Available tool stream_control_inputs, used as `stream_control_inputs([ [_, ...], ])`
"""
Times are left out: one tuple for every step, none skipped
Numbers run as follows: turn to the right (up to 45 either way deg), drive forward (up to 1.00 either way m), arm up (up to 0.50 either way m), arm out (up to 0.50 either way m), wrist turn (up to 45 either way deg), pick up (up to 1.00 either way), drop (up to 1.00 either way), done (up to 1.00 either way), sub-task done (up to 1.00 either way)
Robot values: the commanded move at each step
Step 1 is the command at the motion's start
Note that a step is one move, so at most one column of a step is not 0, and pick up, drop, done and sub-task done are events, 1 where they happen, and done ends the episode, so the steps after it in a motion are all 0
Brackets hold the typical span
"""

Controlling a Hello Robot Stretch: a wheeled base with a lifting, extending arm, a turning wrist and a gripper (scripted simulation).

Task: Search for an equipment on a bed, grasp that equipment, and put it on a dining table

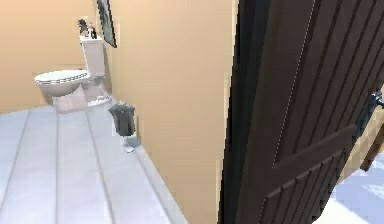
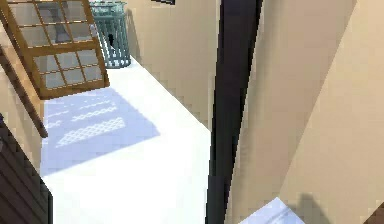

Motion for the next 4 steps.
stream_control_inputs([
  [12.0,0.00,0.00,0.00,0.0,0.00,0.00,0.00,0.00],
  [0.0,0.20,0.00,0.00,0.0,0.00,0.00,0.00,0.00],
  [-45.0,0.00,0.00,0.00,0.0,0.00,0.00,0.00,0.00],
  [-15.0,0.00,0.00,0.00,0.0,0.00,0.00,0.00,0.00],
])
